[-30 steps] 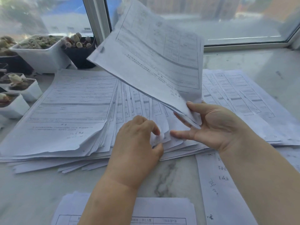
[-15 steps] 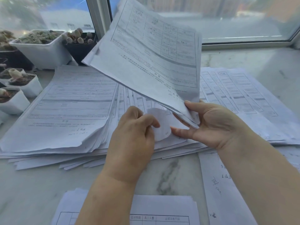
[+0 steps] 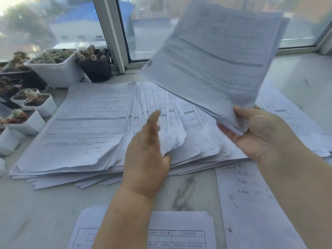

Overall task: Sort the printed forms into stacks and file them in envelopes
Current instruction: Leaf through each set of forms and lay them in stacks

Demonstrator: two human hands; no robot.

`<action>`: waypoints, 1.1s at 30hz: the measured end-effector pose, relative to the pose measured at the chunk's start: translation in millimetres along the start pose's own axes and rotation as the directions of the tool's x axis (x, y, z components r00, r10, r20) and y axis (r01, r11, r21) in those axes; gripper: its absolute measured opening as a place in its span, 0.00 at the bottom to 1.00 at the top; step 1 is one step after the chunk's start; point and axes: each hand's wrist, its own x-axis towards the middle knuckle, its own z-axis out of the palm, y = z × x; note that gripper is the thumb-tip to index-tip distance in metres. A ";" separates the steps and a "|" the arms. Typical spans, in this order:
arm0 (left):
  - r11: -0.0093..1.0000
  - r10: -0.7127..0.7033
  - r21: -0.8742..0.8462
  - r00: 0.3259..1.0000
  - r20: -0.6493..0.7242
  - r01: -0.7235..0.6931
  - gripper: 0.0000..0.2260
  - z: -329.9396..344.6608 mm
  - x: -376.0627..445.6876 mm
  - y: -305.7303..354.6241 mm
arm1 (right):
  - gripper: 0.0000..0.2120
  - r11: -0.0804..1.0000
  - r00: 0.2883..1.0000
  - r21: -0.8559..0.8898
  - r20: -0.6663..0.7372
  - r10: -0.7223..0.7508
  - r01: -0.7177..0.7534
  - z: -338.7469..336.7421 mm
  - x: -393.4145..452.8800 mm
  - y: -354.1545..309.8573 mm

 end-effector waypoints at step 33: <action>0.886 0.151 0.338 0.886 0.438 -0.318 0.34 -38.0 5.8 -47.2 | 0.10 0.607 0.916 -0.782 0.130 0.380 -0.141 20.5 15.2 26.2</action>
